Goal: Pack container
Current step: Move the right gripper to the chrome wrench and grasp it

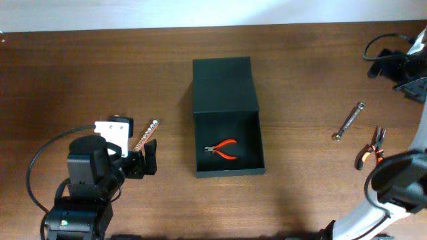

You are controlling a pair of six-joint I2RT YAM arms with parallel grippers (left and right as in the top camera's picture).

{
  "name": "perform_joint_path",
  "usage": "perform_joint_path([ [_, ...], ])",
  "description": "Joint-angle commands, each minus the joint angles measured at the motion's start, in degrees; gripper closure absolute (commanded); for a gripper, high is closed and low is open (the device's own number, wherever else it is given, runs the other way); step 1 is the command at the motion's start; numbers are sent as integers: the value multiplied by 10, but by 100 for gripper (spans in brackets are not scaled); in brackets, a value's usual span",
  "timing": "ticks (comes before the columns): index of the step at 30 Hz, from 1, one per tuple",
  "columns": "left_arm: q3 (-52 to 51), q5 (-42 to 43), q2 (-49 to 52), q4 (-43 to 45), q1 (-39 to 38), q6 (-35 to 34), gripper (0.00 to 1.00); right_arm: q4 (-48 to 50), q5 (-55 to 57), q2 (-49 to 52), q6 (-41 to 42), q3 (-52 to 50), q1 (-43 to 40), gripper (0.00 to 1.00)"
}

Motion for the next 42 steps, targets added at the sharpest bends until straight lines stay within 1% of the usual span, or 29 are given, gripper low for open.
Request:
perform_joint_path([
  [1, 10, 6, -1, 5, 3, 9, 1, 19, 12, 49, 21, -45, 0, 1],
  [6, 10, 6, -1, 6, 3, 9, 1, 81, 15, 77, 21, -114, 0, 1],
  [8, 10, 6, -1, 6, 3, 9, 1, 126, 17, 78, 19, -161, 0, 1],
  [12, 10, 6, -1, 6, 3, 9, 1, 183, 16, 78, 15, -226, 0, 1],
  [20, 10, 6, -1, 6, 3, 9, 1, 275, 16, 78, 2, -332, 0, 1],
  [25, 10, 6, -1, 6, 3, 10, 1, 316, 16, 78, 2, -374, 0, 1],
  [32, 10, 6, -1, 6, 3, 9, 1, 329, 16, 78, 2, -382, 0, 0],
  [34, 10, 6, -1, 6, 3, 9, 1, 329, 16, 78, 2, -382, 0, 3],
  [37, 10, 7, -1, 6, 3, 9, 1, 331, 16, 78, 2, -382, 0, 12],
  [38, 10, 9, -1, 6, 3, 9, 1, 330, 16, 78, 2, -382, 0, 17],
  [39, 10, 8, -1, 6, 3, 9, 1, 330, 16, 78, 2, -382, 0, 27],
  [40, 10, 9, -1, 6, 3, 9, 1, 330, 16, 78, 2, -382, 0, 34],
  [42, 10, 9, -1, 6, 3, 9, 1, 330, 16, 78, 2, -382, 0, 39],
])
